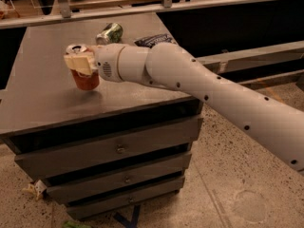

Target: Place coke can upright

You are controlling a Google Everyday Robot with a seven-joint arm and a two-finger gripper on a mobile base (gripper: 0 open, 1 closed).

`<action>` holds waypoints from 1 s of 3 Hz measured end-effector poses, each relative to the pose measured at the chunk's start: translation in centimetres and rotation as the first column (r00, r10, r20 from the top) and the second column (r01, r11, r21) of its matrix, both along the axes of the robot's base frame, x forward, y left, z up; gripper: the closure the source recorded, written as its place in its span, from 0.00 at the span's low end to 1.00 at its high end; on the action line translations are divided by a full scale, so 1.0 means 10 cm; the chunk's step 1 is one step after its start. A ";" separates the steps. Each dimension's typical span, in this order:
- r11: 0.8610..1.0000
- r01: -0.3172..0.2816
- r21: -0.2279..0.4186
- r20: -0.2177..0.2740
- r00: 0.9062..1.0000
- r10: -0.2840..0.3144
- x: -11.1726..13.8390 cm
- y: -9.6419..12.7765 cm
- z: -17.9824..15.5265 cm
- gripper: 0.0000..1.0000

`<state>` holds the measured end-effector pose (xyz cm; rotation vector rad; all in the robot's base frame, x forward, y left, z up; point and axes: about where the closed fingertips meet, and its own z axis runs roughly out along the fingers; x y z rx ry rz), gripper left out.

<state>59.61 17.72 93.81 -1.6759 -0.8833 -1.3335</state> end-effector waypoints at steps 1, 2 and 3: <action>0.999 -0.047 0.000 -0.020 0.999 0.047 -0.10 0.02 -0.12 1.00; 0.998 -0.055 0.010 -0.018 0.998 0.055 -0.13 0.03 -0.17 1.00; 0.998 -0.064 0.023 -0.013 0.998 0.064 -0.15 0.04 -0.20 0.83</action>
Offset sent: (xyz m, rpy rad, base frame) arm -0.0138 -0.0023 -0.0210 0.0015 0.0318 0.0601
